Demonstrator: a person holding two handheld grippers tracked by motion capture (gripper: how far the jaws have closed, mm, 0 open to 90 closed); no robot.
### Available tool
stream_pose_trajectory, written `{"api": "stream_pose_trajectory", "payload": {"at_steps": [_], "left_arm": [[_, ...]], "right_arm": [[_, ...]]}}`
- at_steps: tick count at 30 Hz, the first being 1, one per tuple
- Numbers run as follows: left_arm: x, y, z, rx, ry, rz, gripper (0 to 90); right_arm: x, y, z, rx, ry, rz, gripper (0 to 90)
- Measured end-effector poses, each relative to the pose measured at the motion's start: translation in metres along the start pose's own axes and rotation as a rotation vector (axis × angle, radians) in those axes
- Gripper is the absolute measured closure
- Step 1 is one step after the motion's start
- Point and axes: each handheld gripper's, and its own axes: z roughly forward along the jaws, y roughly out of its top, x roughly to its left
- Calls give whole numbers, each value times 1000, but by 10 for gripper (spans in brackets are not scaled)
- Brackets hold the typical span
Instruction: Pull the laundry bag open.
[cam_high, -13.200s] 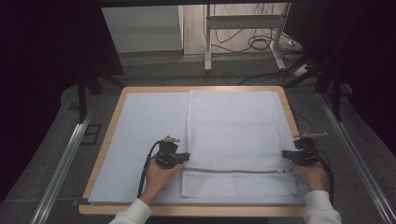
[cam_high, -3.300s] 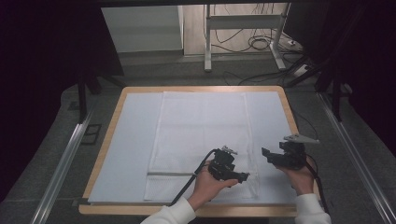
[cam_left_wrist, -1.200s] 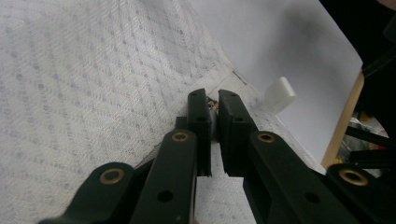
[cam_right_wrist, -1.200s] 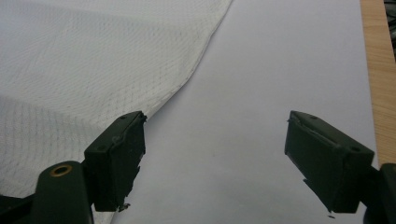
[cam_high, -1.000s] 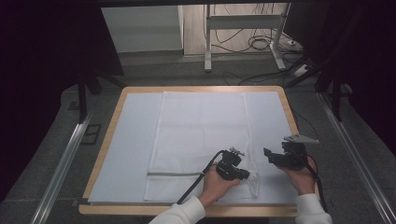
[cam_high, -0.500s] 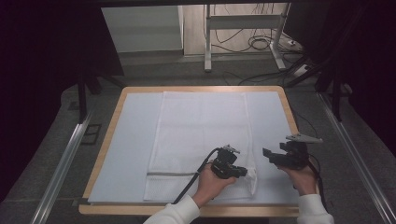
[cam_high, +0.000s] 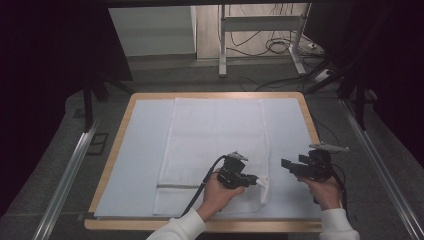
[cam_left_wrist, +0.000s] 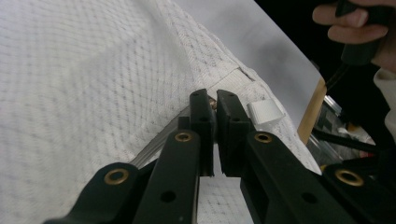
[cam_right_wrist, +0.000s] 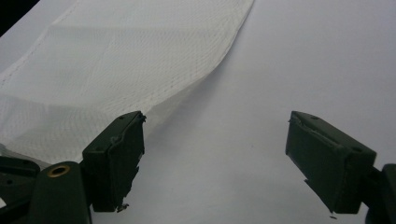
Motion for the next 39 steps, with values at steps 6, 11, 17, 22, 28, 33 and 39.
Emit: {"api": "stream_pose_trajectory", "payload": {"at_steps": [6,11,17,22,28,33,39], "left_arm": [[2,0,-8,-11,-1,-2,865],[3,-1,-15,-20,0,0,865],[5,1,-24,-31,-4,1,865],[6,-1,-27,-33,-1,5,865],[4,-2,-24,-30,-5,8,865],[4,-2,-22,-26,-8,9,865],[3,-4,-18,-21,-14,7,865]], "right_arm": [[0,0,0,19,9,19,189],[1,0,-1,21,20,31,184],[3,1,0,25,29,32,184],[6,4,-2,35,34,67,186],[10,4,1,42,55,69,186],[14,5,2,46,77,76,186],[23,6,6,42,110,83,186]]}}
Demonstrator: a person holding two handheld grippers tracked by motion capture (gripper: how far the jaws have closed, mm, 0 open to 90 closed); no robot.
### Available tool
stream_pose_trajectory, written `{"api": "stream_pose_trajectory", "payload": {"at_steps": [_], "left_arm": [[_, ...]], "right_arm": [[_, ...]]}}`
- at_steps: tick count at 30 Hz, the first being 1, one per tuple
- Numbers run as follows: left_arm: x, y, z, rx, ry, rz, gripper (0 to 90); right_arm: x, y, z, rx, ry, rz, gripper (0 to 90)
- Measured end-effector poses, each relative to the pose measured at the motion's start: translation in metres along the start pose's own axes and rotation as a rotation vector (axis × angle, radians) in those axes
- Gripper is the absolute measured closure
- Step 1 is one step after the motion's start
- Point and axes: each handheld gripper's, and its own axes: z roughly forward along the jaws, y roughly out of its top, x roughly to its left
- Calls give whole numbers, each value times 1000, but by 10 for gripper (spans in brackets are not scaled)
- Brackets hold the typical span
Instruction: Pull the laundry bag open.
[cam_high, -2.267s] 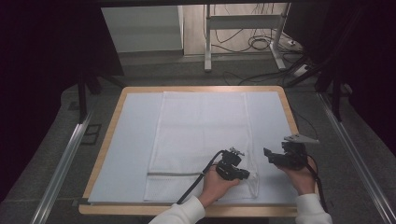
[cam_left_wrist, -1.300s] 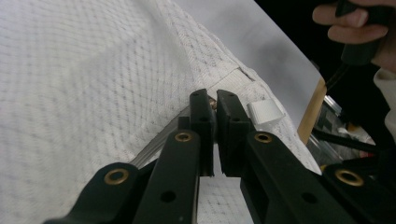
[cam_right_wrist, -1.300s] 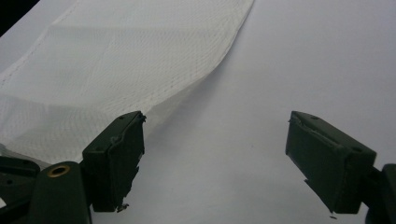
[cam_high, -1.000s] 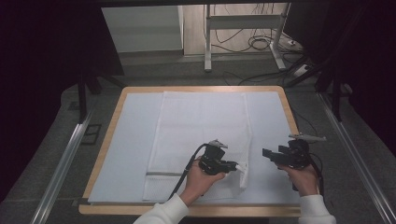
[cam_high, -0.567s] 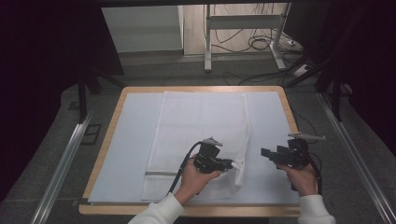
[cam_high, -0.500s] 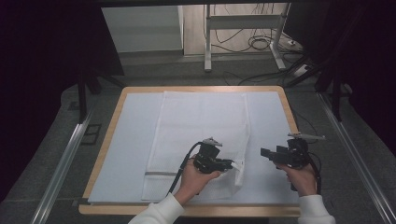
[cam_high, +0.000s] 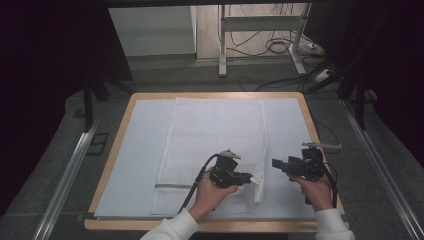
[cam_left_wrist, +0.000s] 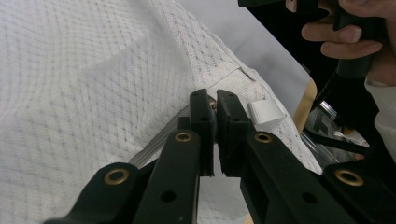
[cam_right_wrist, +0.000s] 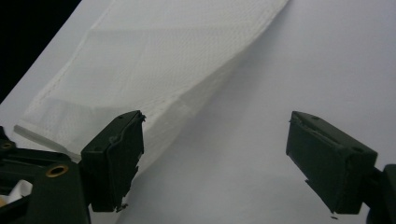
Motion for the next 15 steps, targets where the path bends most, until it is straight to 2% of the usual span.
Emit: {"api": "stream_pose_trajectory", "payload": {"at_steps": [6,15], "left_arm": [[-1,-1,2,2,2,-1,865],[1,-2,3,3,0,-4,865]], "right_arm": [[9,1,6,19,35,5,186],[19,-2,25,75,62,8,191]]}}
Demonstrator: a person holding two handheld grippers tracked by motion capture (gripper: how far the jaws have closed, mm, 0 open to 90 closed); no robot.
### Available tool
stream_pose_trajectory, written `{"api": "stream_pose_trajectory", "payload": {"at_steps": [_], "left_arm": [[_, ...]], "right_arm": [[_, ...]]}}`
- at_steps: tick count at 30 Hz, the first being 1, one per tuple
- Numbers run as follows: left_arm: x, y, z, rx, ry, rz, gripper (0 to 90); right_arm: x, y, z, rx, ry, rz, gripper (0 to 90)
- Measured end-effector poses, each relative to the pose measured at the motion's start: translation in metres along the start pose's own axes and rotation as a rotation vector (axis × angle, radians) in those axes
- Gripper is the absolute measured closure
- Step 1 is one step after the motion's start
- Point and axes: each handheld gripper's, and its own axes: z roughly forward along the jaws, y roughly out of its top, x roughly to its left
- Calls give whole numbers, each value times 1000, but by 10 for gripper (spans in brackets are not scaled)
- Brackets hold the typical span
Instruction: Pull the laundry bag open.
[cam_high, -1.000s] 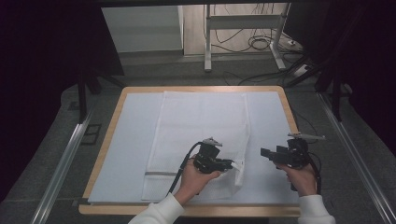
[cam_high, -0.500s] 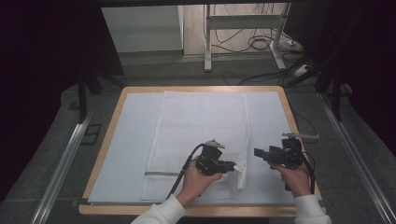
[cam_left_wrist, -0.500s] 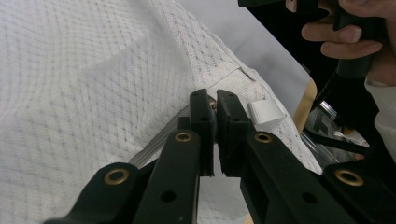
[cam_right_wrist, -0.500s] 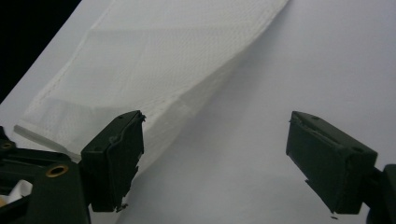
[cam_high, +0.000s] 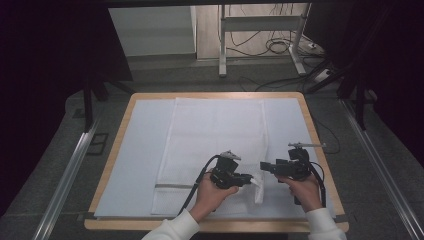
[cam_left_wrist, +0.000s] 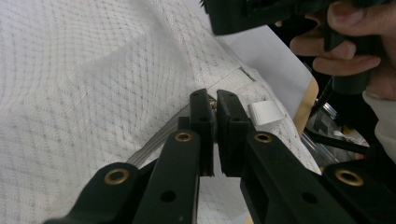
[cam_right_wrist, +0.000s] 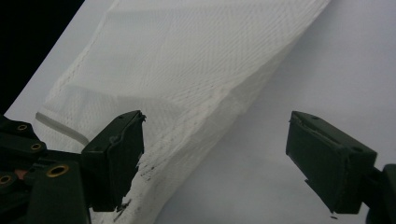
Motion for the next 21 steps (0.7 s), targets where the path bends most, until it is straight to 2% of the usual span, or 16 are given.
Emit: {"api": "stream_pose_trajectory", "payload": {"at_steps": [5,21], "left_arm": [[-1,-1,2,4,-3,4,865],[-1,-1,3,9,0,4,865]], "right_arm": [[2,-2,9,19,24,28,218],[7,-5,24,60,30,33,262]]}}
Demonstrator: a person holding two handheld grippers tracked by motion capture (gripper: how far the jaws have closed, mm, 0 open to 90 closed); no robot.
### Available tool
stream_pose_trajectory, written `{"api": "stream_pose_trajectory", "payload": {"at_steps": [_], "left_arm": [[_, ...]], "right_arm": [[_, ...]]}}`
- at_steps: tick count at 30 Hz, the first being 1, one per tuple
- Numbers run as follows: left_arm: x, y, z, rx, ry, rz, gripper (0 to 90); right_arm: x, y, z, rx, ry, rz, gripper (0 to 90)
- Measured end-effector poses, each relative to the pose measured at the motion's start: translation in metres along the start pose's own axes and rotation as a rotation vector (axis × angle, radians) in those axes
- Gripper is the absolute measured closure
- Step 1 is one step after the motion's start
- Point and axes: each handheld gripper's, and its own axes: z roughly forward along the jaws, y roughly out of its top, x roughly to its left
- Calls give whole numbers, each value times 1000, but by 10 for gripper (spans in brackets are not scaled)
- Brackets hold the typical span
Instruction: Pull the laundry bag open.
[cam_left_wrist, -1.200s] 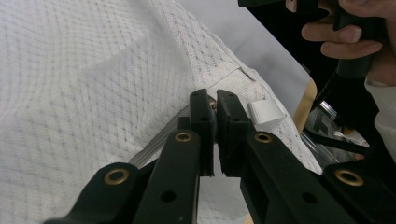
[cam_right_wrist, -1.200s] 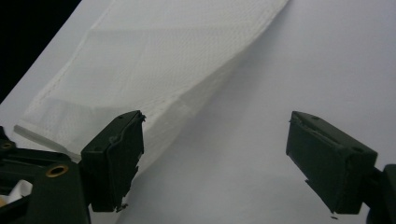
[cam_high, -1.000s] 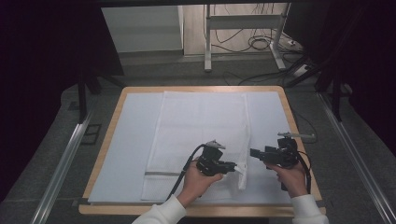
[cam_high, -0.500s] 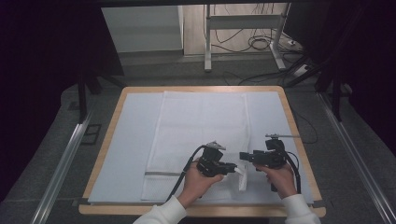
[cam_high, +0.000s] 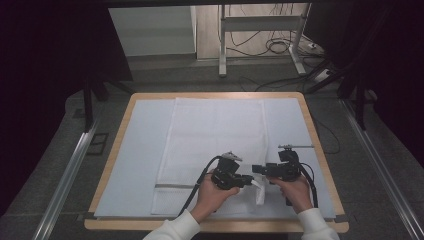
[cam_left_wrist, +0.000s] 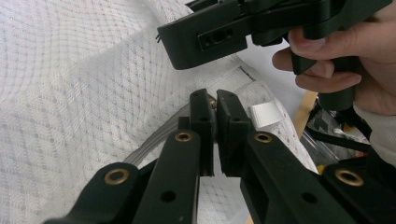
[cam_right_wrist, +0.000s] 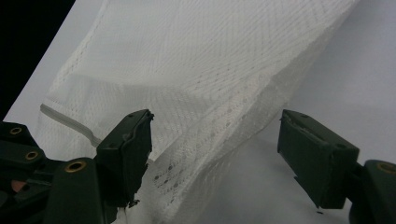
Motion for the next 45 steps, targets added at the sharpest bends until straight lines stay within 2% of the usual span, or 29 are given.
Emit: {"api": "stream_pose_trajectory", "payload": {"at_steps": [6,14,17,21,29,35,45], "left_arm": [[-1,0,2,2,0,-2,865],[0,-1,5,10,4,1,865],[0,-1,6,13,5,1,865],[0,-2,8,15,4,-5,865],[1,-3,12,26,5,-5,865],[2,-3,15,30,0,-12,865],[6,-6,19,39,-8,-30,865]], "right_arm": [[0,-1,5,19,3,4,283],[-1,-2,15,59,35,26,393],[-1,-4,18,72,44,24,477],[0,-4,19,85,52,13,642],[-1,-4,17,115,60,-15,858],[-3,-5,17,122,66,-35,879],[-6,-4,15,123,82,-37,881]]}}
